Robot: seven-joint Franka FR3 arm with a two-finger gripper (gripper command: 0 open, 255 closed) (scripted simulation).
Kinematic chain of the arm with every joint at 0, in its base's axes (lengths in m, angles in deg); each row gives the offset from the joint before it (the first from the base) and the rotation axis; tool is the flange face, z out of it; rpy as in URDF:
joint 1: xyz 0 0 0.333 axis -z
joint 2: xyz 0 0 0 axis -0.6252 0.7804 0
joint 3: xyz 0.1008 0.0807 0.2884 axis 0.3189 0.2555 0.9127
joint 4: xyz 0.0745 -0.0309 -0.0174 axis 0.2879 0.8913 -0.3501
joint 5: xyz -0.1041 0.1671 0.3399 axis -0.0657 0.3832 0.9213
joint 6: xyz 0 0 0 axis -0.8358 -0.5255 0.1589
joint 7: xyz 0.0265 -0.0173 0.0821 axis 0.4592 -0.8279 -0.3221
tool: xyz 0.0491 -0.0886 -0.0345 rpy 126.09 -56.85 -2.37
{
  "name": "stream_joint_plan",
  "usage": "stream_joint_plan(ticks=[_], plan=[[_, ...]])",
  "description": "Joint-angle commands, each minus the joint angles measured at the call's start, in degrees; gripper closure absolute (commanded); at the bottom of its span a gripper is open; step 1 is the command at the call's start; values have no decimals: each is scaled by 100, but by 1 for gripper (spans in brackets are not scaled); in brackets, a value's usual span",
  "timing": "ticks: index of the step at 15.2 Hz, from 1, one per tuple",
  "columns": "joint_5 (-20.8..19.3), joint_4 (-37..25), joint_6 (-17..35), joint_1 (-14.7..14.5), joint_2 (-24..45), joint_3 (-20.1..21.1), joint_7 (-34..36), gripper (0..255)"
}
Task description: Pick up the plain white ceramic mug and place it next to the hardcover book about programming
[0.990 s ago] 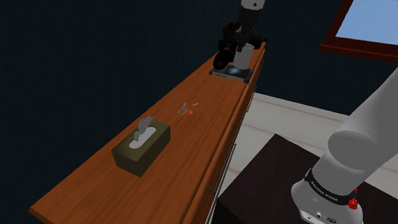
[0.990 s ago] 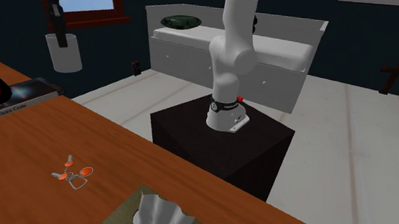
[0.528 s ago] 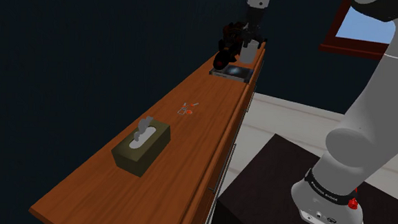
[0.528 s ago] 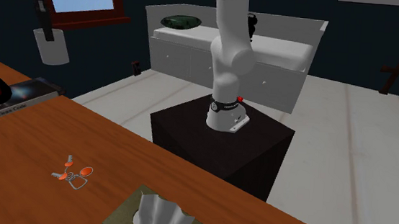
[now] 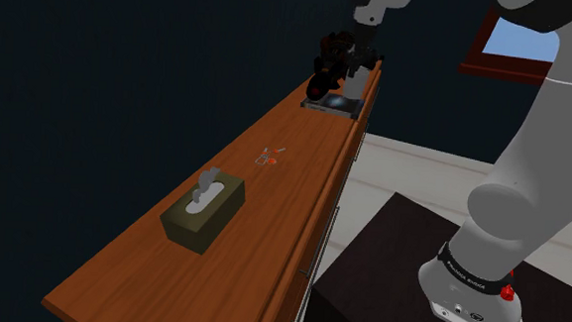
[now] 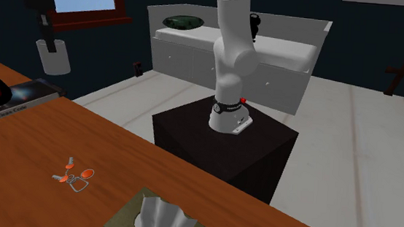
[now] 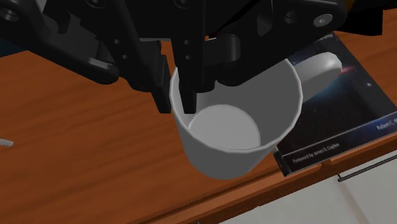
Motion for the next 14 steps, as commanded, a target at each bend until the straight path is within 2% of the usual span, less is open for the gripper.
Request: stream_joint_plan(ticks=[1, 14], plan=[[4, 145, 154, 3, 5, -2, -13, 255], [54, 895, 1098, 3, 203, 10, -64, 255]])
